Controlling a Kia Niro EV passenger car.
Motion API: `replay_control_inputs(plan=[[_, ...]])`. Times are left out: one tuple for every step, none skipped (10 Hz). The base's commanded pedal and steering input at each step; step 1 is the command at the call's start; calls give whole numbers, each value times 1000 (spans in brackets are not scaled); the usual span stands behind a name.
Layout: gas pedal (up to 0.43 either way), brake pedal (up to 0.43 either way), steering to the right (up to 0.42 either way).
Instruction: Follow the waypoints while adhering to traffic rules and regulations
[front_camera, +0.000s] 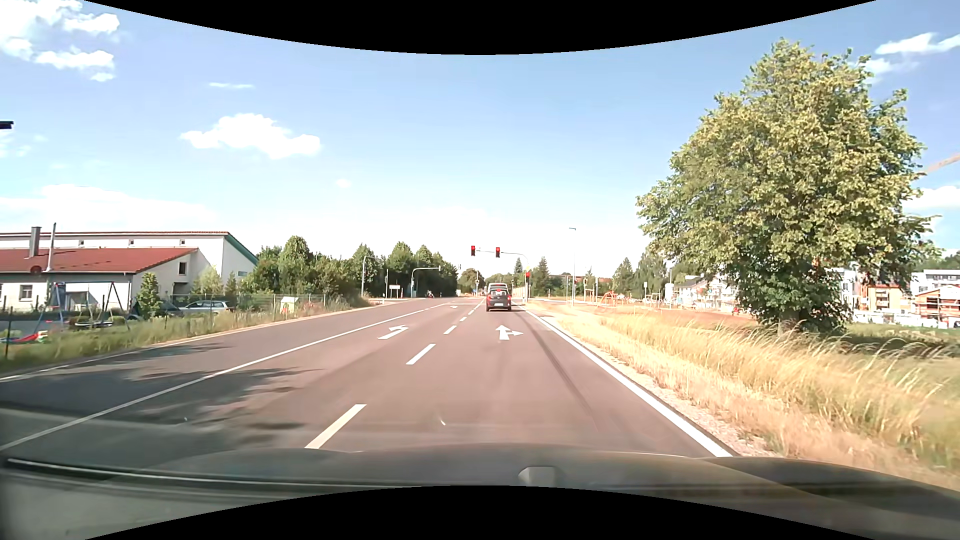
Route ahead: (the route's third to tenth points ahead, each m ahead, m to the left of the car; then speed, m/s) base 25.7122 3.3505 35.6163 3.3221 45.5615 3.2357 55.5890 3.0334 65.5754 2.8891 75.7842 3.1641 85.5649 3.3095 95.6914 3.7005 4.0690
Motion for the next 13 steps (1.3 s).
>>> replay_control_inputs(plan=[[0, 6, 3], [0, 6, 6], [0, 6, 6], [0, 6, 2], [0, 6, -1], [0, 6, -1], [0, 6, -2], [0, 6, -1], [0, 6, -2], [0, 6, -2], [0, 6, -2], [0, 6, -3], [0, 6, -4]])
